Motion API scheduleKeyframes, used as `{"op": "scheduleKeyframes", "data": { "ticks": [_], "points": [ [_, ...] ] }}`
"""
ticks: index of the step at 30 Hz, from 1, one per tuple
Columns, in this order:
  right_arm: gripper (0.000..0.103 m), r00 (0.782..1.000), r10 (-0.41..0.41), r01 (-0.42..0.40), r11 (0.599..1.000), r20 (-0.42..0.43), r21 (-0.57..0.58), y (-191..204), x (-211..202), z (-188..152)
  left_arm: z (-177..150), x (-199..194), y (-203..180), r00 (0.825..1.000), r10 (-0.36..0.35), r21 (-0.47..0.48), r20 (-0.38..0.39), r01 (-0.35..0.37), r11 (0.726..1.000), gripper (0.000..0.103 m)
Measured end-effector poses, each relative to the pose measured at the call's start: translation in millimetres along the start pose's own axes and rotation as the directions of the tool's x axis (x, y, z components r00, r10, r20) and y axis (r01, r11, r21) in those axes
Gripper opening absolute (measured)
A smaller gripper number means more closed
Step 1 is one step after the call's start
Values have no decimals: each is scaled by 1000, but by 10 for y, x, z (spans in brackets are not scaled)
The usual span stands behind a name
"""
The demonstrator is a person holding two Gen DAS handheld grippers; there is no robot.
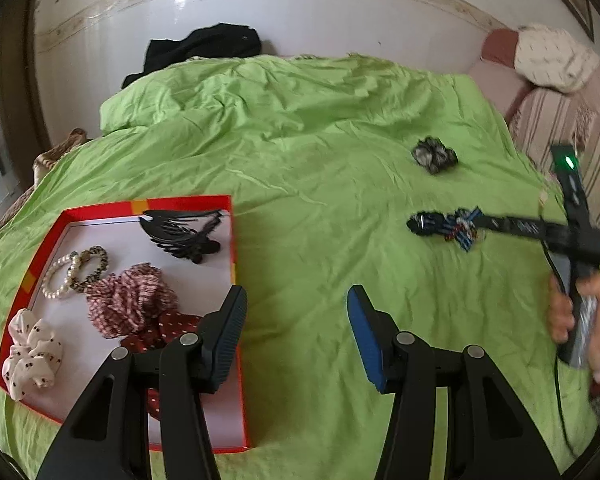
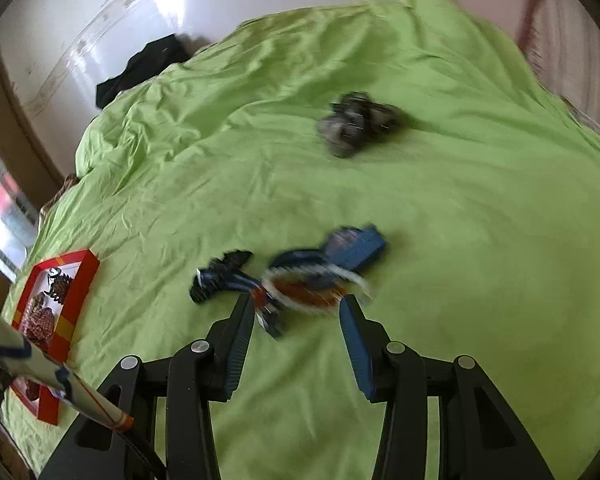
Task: Organize jewelry
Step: 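Move both tools back toward the blue-strap watch and bead bracelets, then grasp the black bead bracelet with the left tool while the right tool grasps the white bead bracelet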
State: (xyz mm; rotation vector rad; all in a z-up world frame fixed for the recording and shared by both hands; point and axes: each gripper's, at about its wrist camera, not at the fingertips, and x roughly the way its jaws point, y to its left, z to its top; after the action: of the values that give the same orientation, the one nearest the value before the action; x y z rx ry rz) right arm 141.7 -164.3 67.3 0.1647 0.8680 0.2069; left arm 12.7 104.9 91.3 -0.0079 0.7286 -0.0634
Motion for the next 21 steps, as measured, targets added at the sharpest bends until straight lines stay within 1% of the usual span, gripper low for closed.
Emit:
{"op": "scheduleKeyframes", "data": {
  "ticks": [3,4,5,6,7,9,10,12,14,16,17,18,19,20,21],
  "points": [
    [48,1000,-9,9,999,4,-49,93,153,41,-25,80,-33,1000,-9,20,-22,9,1000,51],
    [44,1000,-13,13,998,-2,-57,106,205,39,-29,100,-42,1000,-7,26,-25,8,1000,51],
    [37,1000,-15,14,998,-20,-61,108,272,30,-36,120,-54,1000,-5,34,-27,6,999,51],
    [21,999,-13,10,998,-44,-61,96,327,17,-41,139,-65,1000,-1,44,-30,2,999,51],
    [20,998,-14,10,998,-61,-57,80,370,1,-48,154,-74,999,3,51,-32,-1,999,51],
    [19,998,5,-8,999,-66,-43,54,358,-11,-53,173,-86,999,5,56,-36,-3,998,51],
    [19,997,26,-28,999,-75,-32,51,331,-11,-54,172,-81,999,3,55,-36,-1,998,51],
    [19,990,95,-96,995,-101,4,57,237,-51,-48,149,-68,1000,6,52,-30,-5,999,51],
    [18,972,183,-178,983,-147,49,104,107,-159,-27,105,-52,1000,9,44,-17,-8,999,51],
    [8,942,277,-267,960,-189,80,183,-57,-278,-15,48,-24,1000,3,30,-4,-3,1000,51],
    [7,920,337,-325,941,-198,93,236,-178,-338,-10,11,-6,1000,1,22,3,-1,1000,51],
    [7,904,380,-367,925,-198,98,288,-300,-388,-8,-11,4,1000,0,19,8,0,1000,51],
    [7,894,407,-397,913,-189,90,341,-456,-441,-8,-36,13,1000,0,14,12,0,1000,51],
    [7,894,411,-403,912,-180,80,370,-559,-479,-8,-57,16,1000,0,11,14,0,1000,51],
    [7,900,403,-398,915,-166,67,386,-665,-518,-10,-76,17,1000,-1,7,15,1,1000,51]
  ]
}}
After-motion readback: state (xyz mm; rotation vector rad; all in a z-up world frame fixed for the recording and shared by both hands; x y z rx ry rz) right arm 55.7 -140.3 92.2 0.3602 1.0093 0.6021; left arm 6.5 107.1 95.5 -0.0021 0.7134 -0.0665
